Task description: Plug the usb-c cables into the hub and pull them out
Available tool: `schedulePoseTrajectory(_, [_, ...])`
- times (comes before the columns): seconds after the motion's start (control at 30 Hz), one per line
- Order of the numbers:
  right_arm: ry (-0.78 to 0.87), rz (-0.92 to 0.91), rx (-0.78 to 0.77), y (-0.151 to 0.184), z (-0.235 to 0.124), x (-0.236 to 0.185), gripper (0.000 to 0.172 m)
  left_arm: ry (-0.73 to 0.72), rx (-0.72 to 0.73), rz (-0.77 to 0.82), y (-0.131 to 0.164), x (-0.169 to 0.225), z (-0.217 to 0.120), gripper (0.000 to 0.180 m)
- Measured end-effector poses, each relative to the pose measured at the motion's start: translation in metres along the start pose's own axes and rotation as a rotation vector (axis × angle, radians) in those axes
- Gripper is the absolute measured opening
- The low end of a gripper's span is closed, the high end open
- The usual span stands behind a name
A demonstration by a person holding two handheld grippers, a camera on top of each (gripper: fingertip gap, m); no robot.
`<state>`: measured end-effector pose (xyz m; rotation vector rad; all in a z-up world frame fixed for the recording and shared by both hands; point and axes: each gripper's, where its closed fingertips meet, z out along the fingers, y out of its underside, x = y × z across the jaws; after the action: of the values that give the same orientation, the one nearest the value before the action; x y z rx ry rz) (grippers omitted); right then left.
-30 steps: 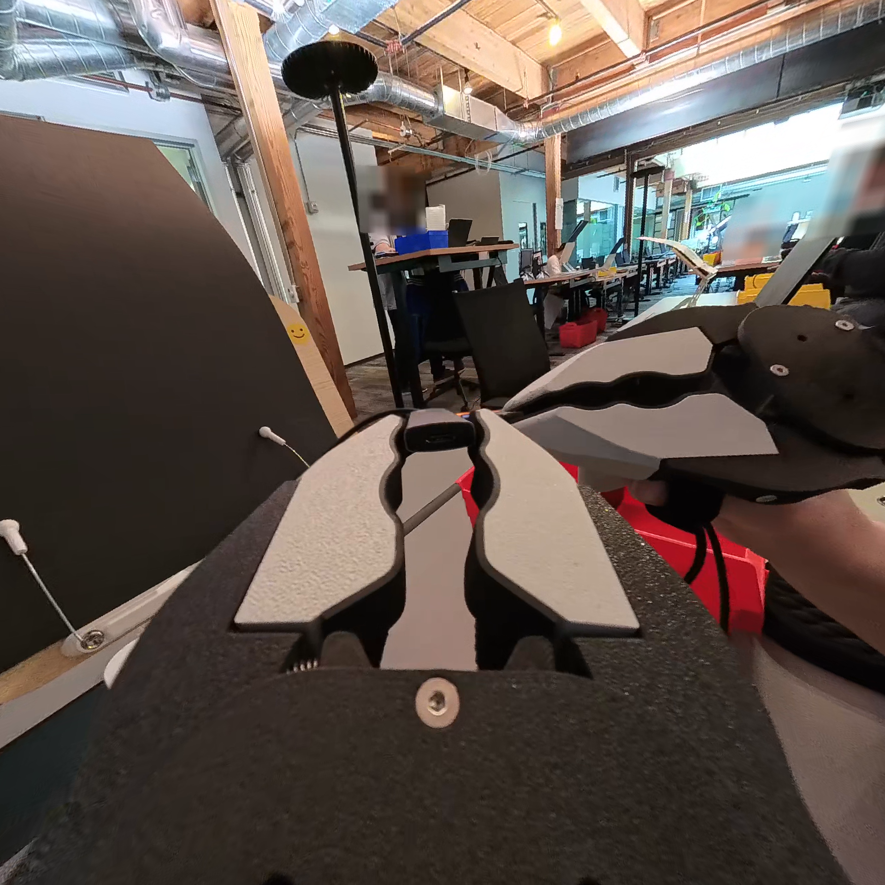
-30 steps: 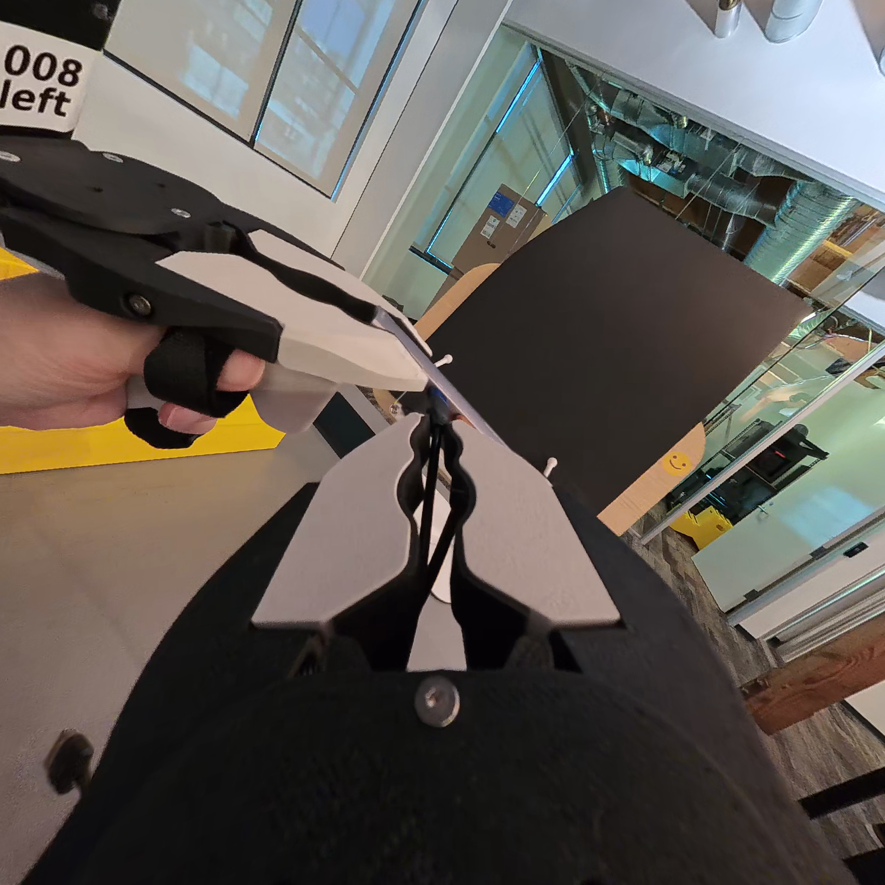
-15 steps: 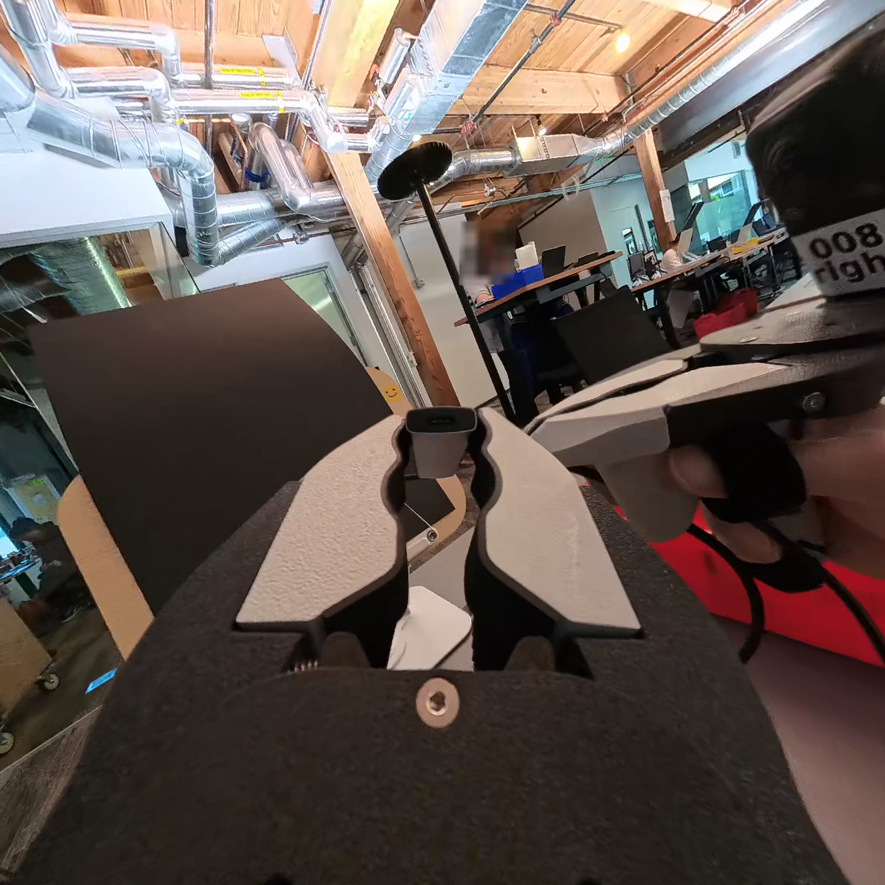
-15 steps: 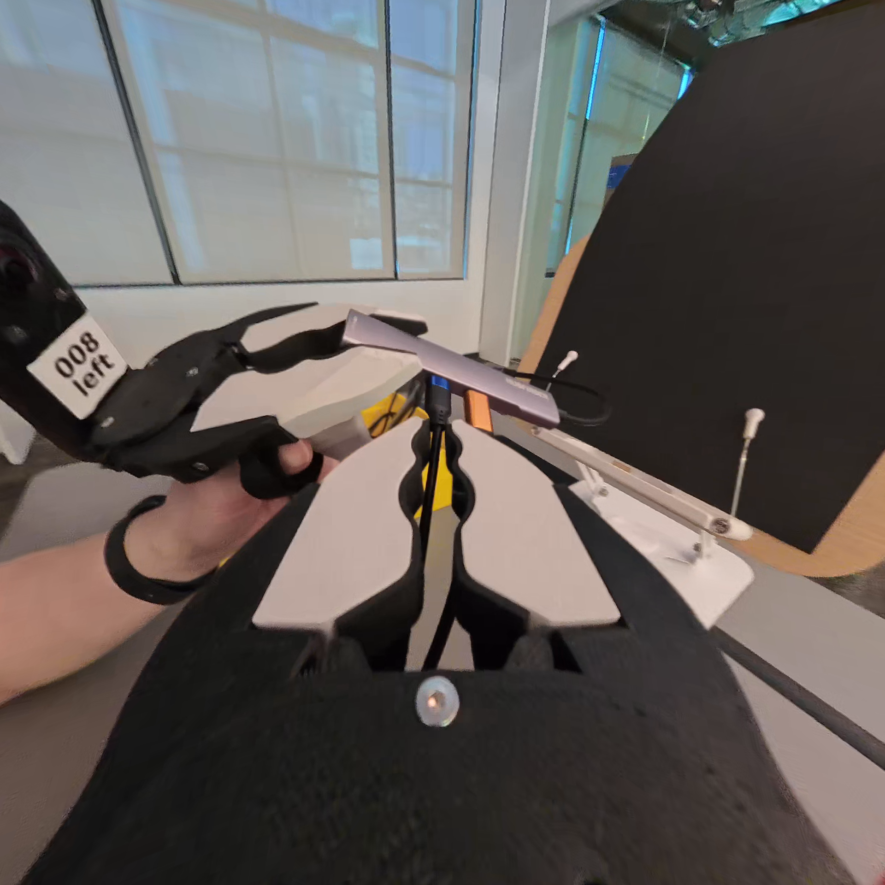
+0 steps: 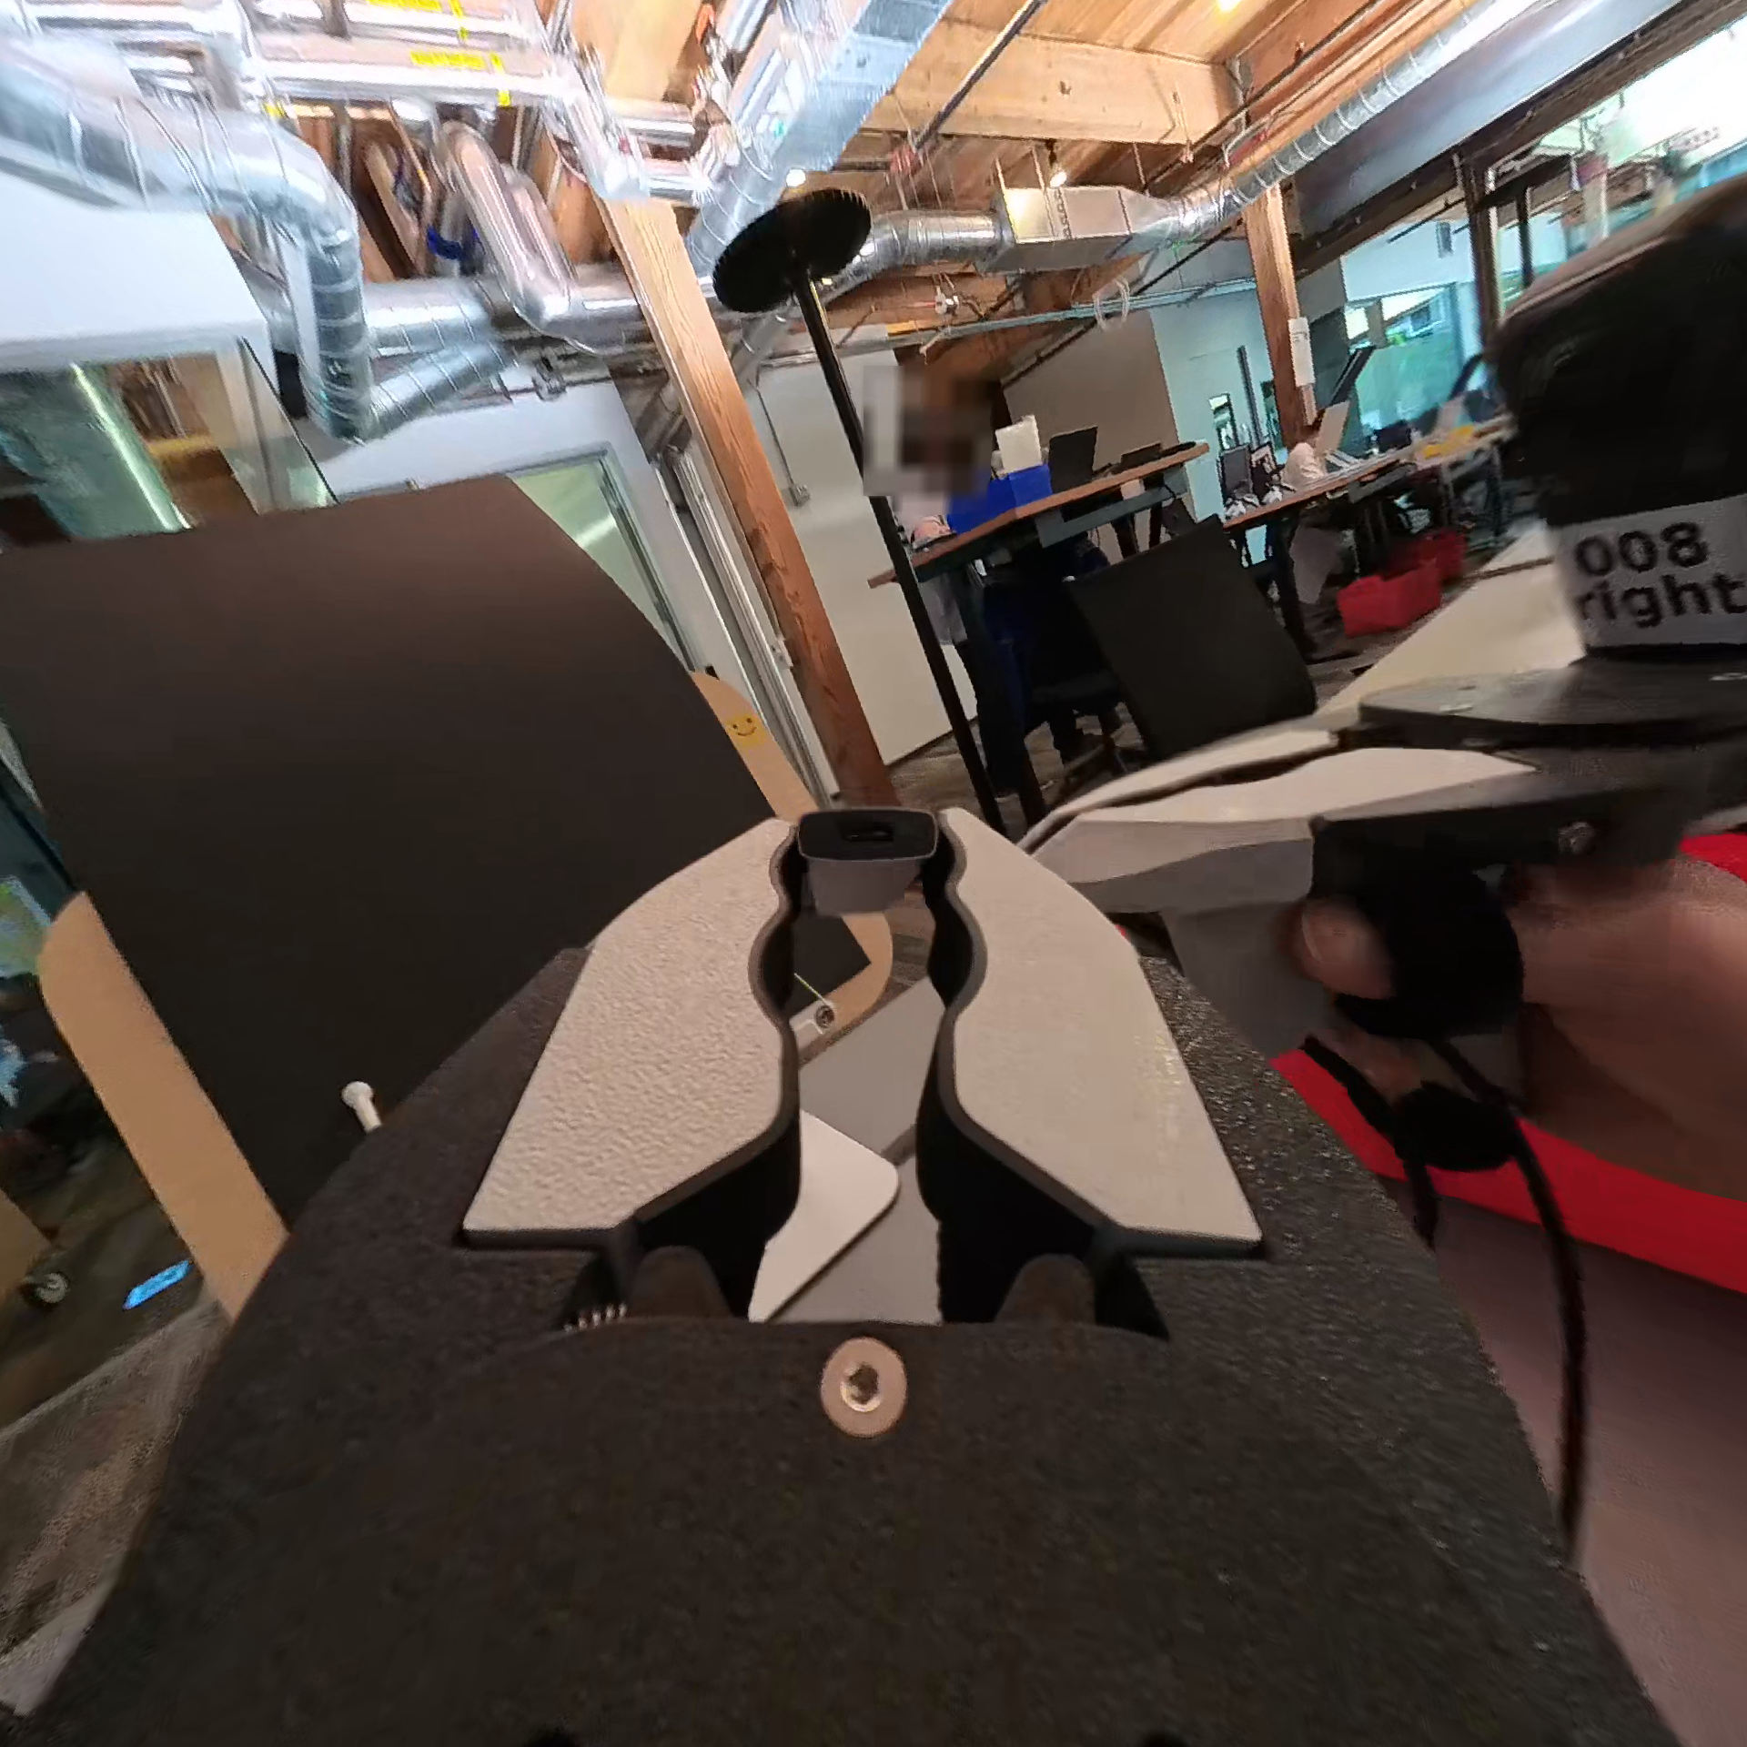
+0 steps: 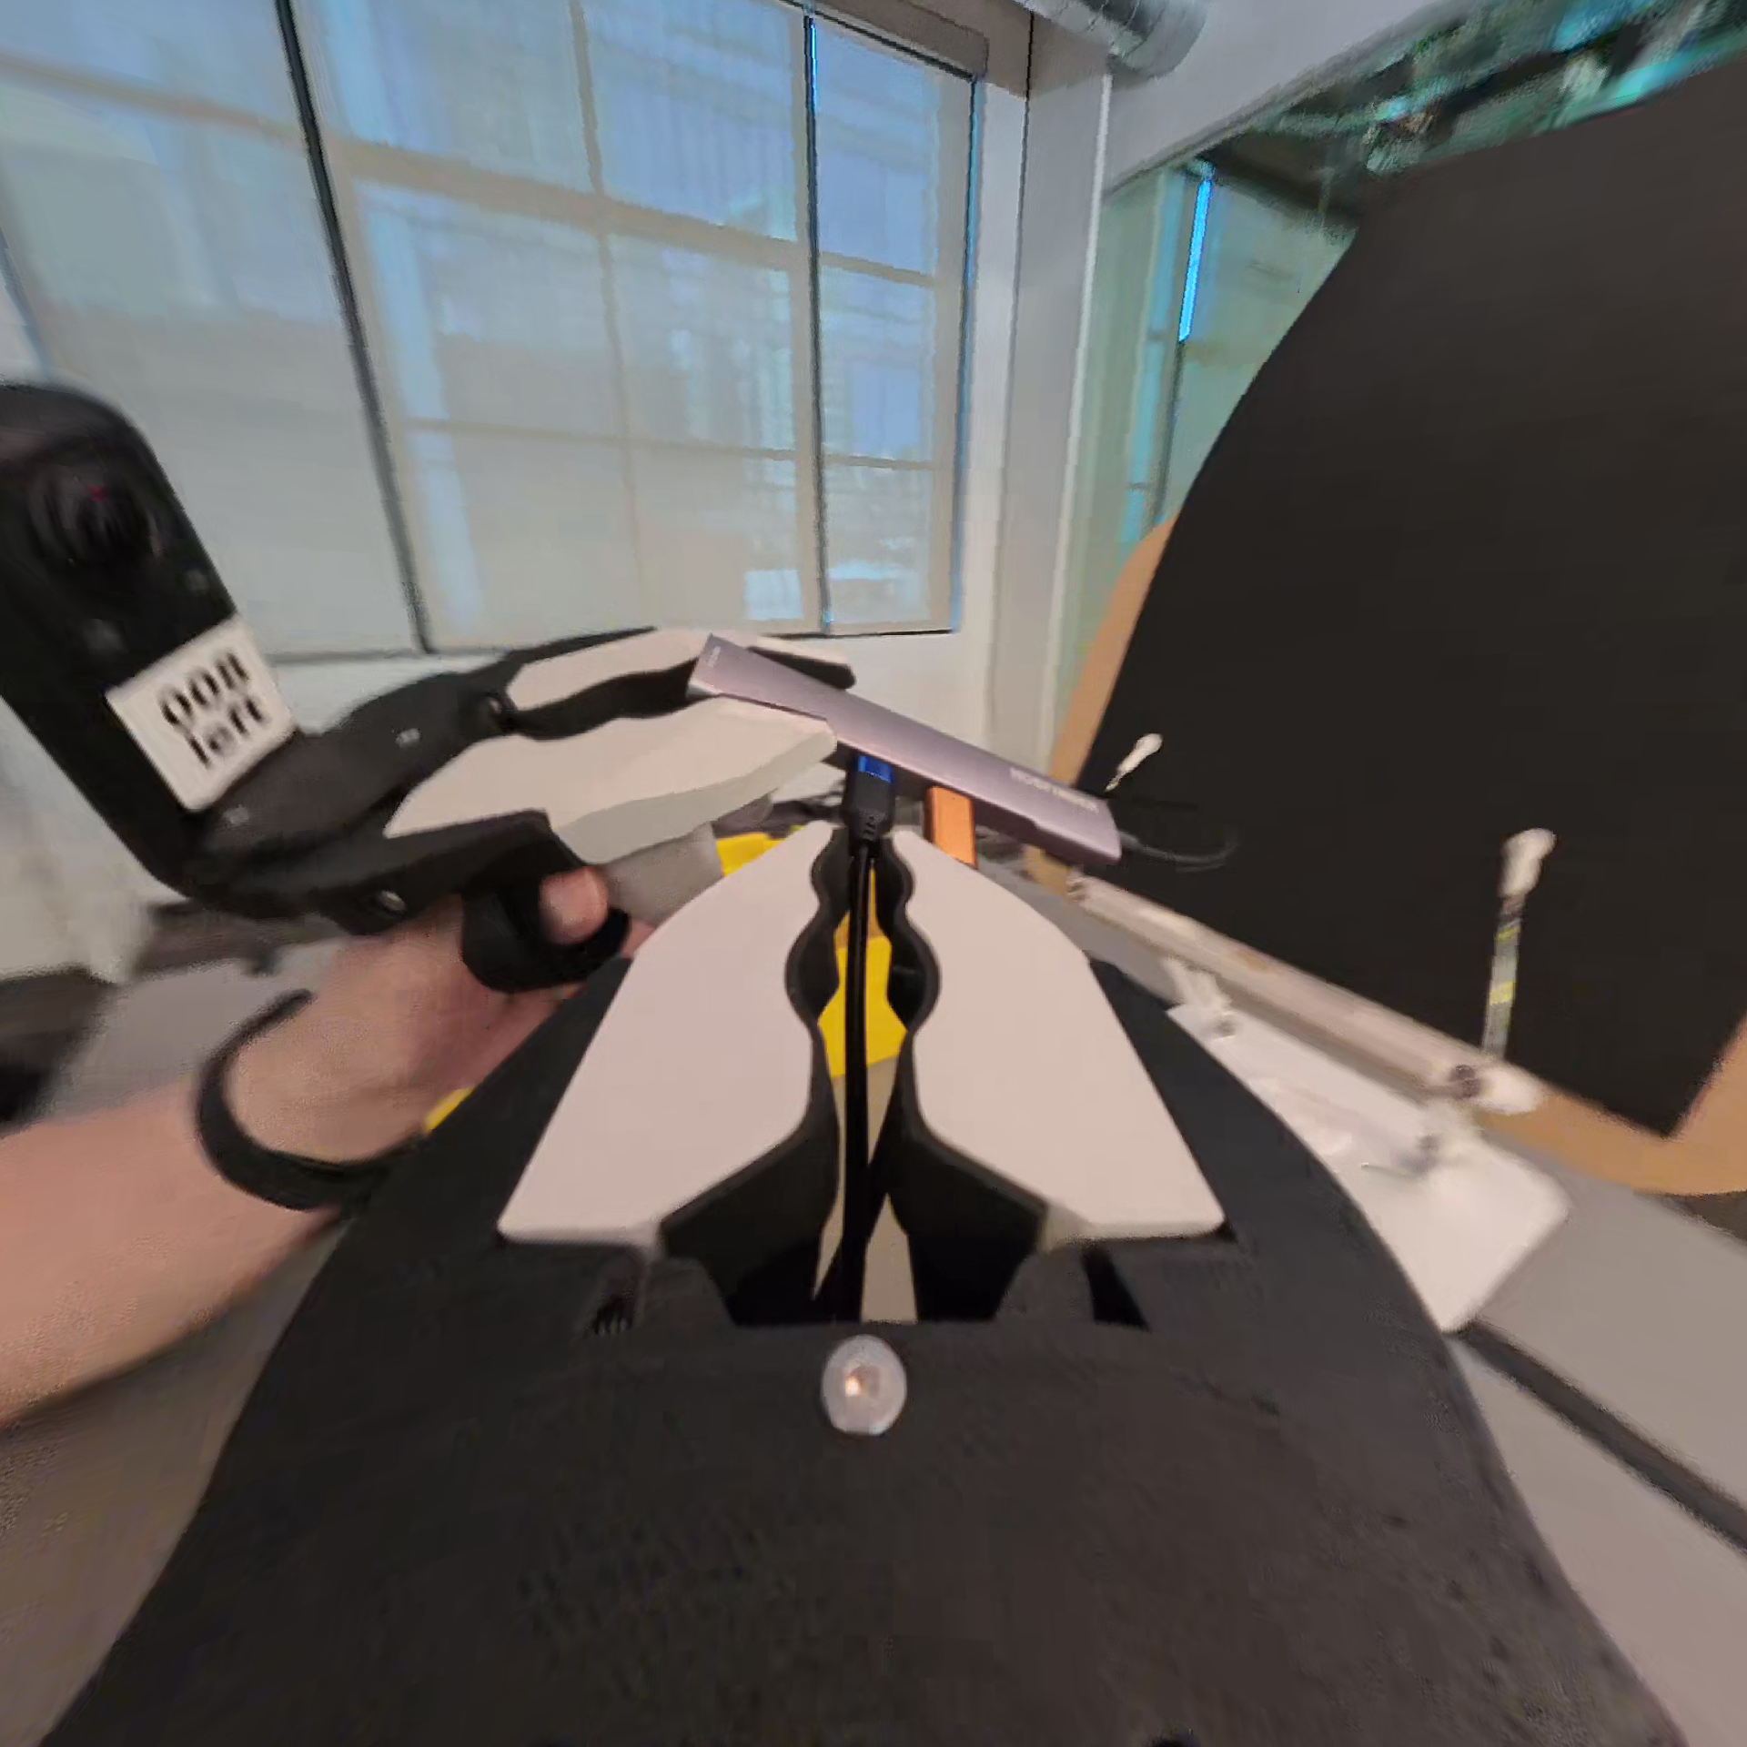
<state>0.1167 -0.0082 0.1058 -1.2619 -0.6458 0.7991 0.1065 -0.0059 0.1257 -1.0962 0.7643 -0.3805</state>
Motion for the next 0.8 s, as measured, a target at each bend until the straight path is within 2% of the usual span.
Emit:
schedulePoseTrajectory(0.1, [0.084, -0.256, -0.022, -0.008, -0.004, 0.001, 0.005, 0.040, -0.038, -0.036, 0.001, 0.003, 0.000, 0.028])
schedulePoseTrajectory(0.23, [0.163, -0.512, -0.075, -0.016, -0.010, 0.003, 0.004, 0.060, -0.057, -0.061, -0.003, 0.005, -0.001, 0.039])
schedulePoseTrajectory(0.4, [0.209, -0.716, -0.143, -0.013, -0.009, 0.000, 0.004, 0.064, -0.105, -0.066, 0.000, 0.002, -0.002, 0.038])
schedulePoseTrajectory(0.5, [0.203, -0.768, -0.164, -0.010, -0.008, -0.003, 0.004, 0.105, -0.118, -0.105, 0.003, 0.005, -0.002, 0.024])
schedulePoseTrajectory(0.63, [0.212, -0.789, -0.184, -0.006, -0.007, -0.001, 0.004, 0.141, -0.166, -0.173, 0.011, 0.004, -0.001, 0.024])
schedulePoseTrajectory(0.8, [0.178, -0.534, -0.147, -0.004, -0.005, 0.003, 0.005, 0.091, -0.105, -0.173, 0.011, 0.002, 0.003, 0.024])
